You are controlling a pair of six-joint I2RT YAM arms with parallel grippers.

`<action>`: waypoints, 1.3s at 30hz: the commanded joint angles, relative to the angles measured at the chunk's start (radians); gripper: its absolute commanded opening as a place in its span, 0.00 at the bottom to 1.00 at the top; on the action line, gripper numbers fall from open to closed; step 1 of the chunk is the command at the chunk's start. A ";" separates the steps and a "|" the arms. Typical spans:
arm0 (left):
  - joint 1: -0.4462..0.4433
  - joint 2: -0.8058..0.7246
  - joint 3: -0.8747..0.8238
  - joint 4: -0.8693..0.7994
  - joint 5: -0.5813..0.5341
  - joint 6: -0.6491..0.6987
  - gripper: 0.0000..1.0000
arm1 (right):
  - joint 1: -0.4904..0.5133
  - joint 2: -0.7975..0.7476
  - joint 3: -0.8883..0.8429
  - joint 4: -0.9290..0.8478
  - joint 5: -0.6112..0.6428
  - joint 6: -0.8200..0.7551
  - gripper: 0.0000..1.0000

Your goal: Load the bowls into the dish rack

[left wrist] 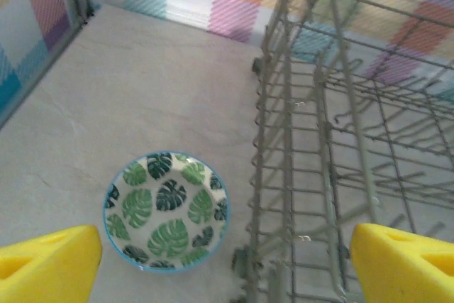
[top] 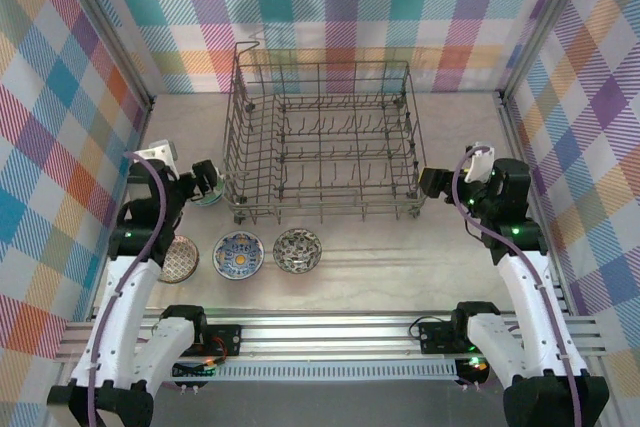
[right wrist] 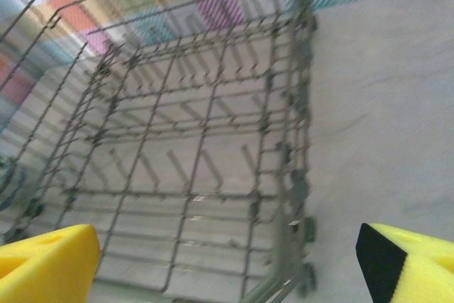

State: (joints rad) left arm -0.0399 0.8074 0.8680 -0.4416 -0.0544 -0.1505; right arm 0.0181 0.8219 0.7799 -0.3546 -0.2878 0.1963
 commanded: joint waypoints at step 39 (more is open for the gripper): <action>-0.439 0.291 -0.045 -0.084 0.074 -0.148 0.73 | 0.180 -0.002 -0.005 -0.171 -0.038 0.024 0.88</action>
State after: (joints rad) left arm -0.4694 1.0584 0.7998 -0.5644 0.0322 -0.3195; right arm 0.1913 0.8143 0.7921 -0.5243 -0.3401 0.2241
